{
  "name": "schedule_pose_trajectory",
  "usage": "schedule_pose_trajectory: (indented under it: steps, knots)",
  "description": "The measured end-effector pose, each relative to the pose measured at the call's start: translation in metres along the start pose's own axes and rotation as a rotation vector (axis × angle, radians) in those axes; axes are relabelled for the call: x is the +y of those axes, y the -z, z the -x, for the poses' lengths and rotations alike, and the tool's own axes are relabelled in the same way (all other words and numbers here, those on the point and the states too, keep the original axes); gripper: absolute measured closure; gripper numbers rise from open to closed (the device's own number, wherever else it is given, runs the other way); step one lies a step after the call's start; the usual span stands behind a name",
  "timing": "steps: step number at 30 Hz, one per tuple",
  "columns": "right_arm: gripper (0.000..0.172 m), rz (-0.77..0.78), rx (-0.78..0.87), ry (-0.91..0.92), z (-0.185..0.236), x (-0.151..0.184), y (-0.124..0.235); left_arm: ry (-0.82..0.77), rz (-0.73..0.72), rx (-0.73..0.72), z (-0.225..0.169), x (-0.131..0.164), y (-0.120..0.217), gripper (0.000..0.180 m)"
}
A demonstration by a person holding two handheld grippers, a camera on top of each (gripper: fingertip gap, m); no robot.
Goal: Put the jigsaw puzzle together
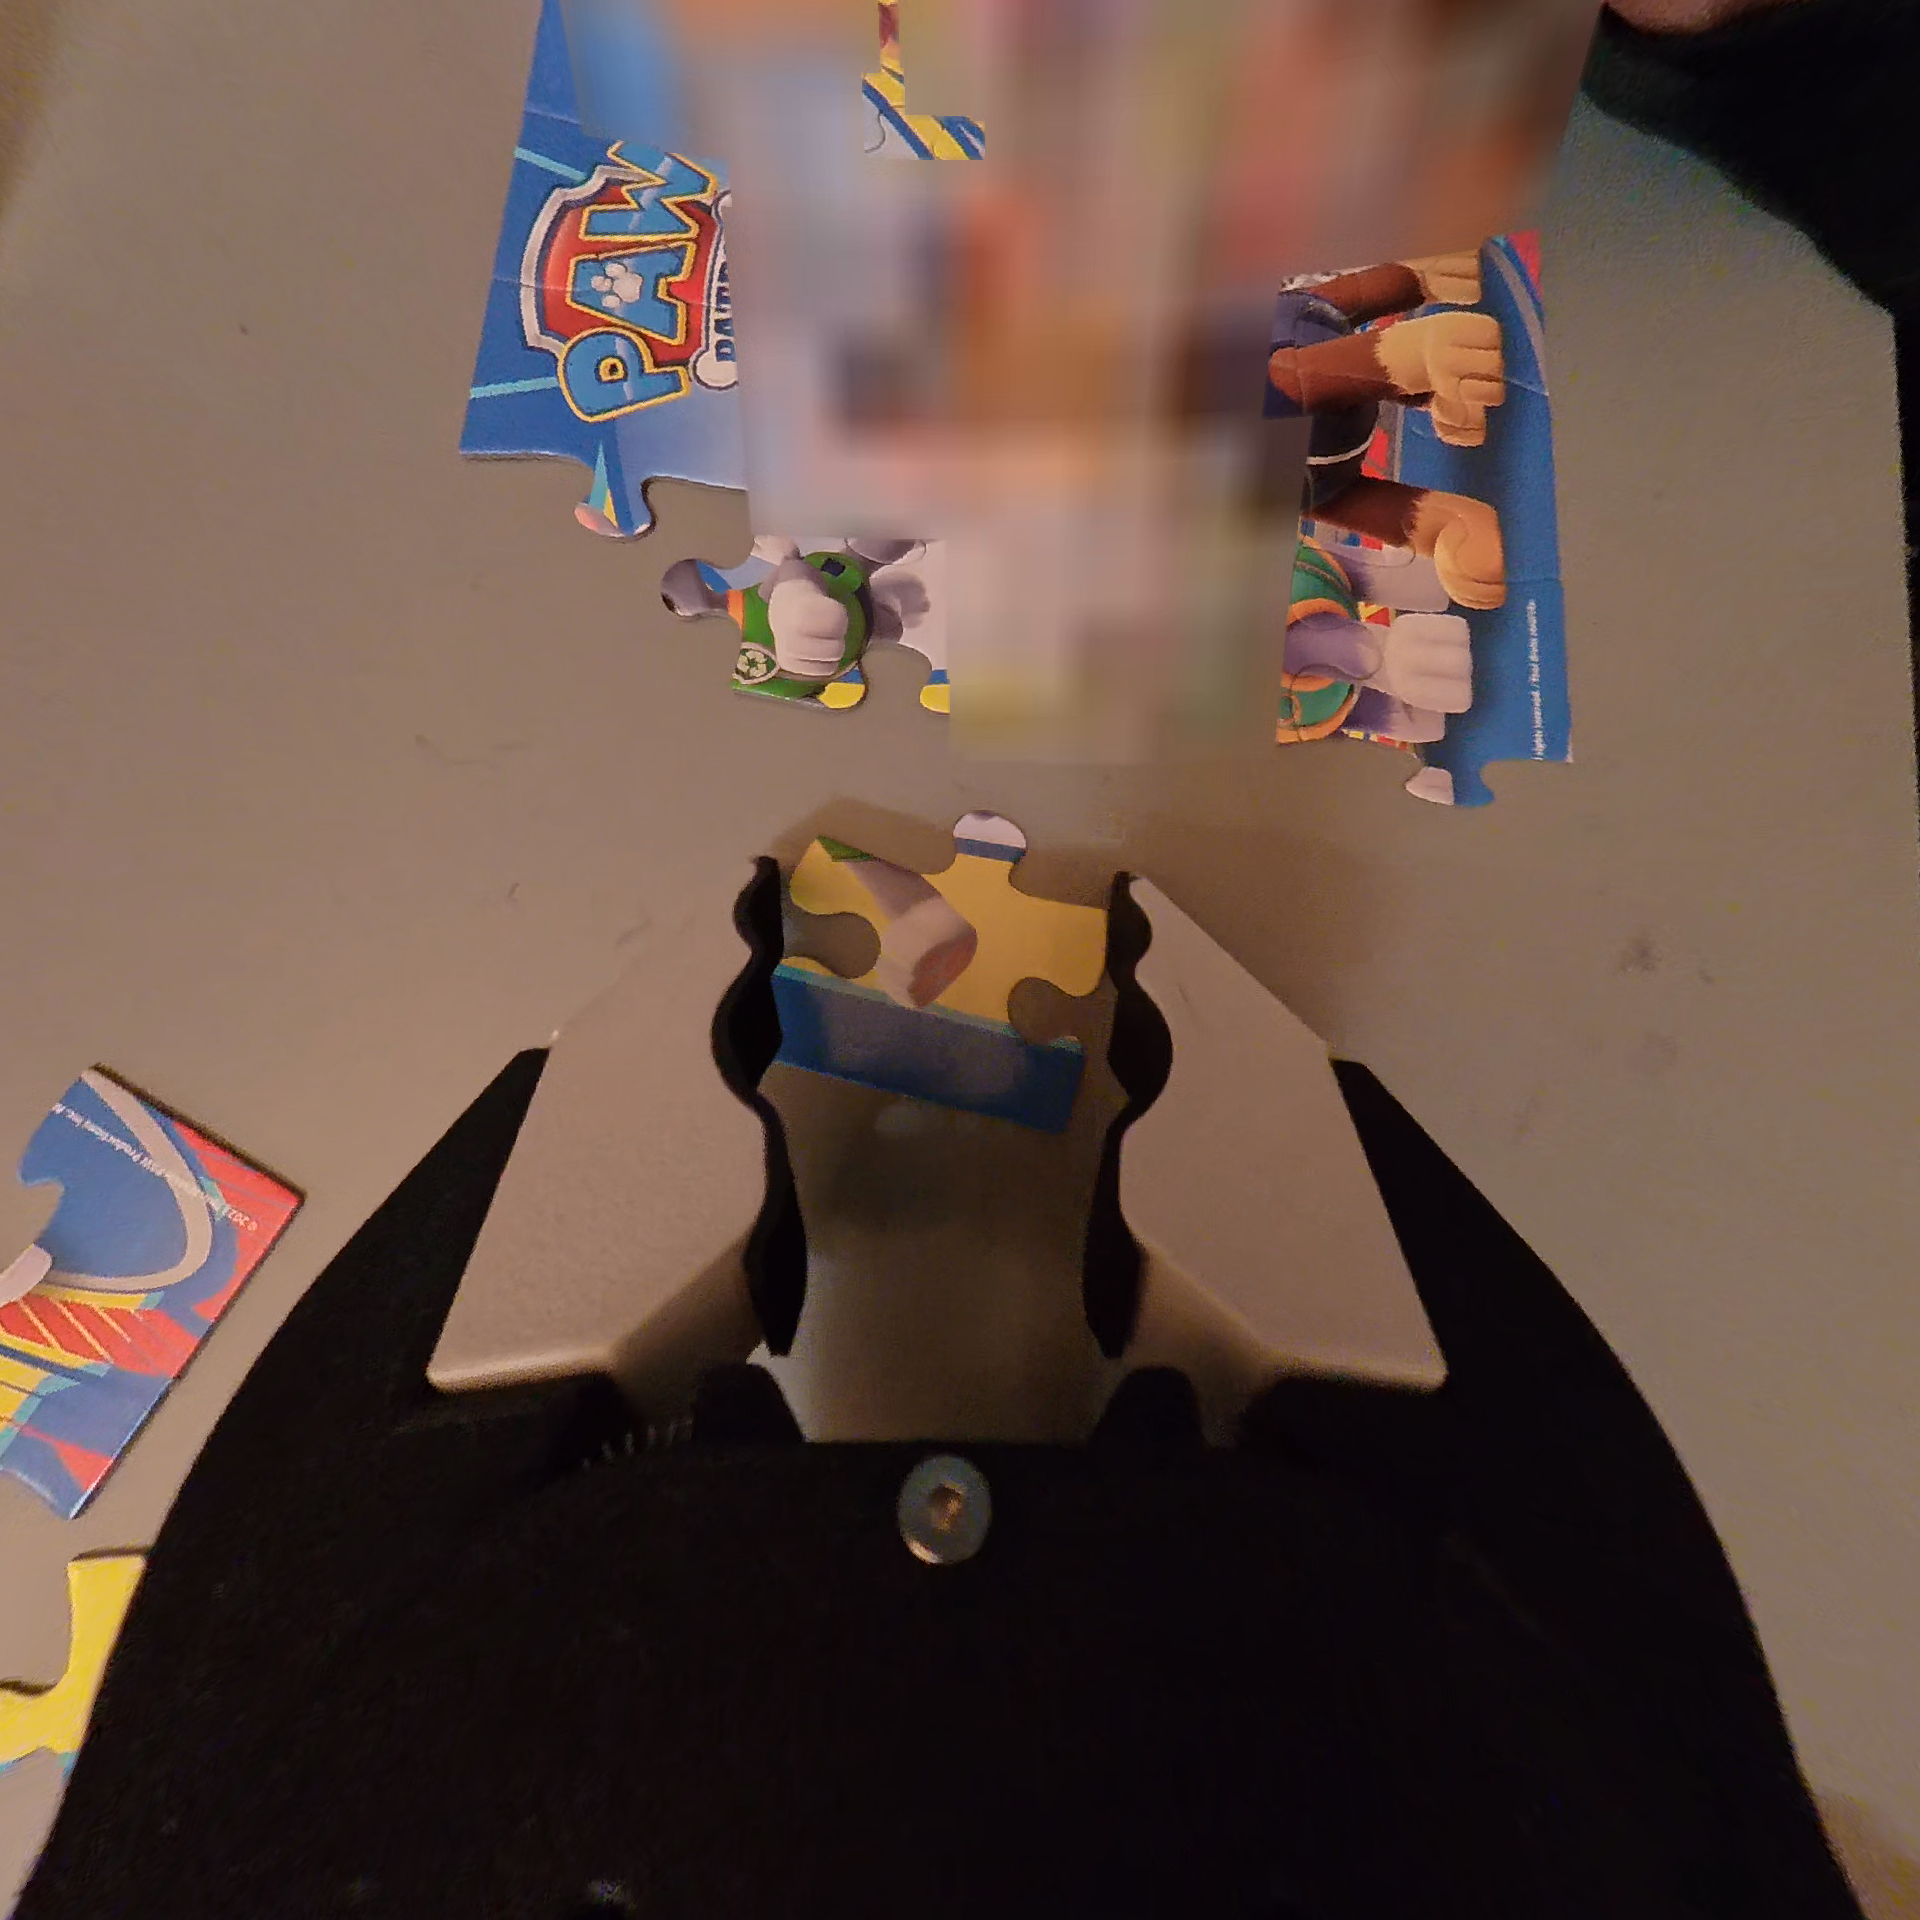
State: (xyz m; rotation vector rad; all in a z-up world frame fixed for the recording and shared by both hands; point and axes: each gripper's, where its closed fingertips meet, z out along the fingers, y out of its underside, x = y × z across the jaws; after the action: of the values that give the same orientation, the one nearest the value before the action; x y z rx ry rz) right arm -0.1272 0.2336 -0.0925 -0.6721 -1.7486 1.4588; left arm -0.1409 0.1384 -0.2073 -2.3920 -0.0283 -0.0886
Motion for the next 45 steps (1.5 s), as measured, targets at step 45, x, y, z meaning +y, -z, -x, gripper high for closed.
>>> schedule_pose_trajectory:
  steps: [45]
  knots:
    - [0.172, 0.021, -0.009, -0.002, 0.001, 0.004, -0.002, 0.015, -0.025, -0.042, 0.003, 0.009, 0.004, 0.12]
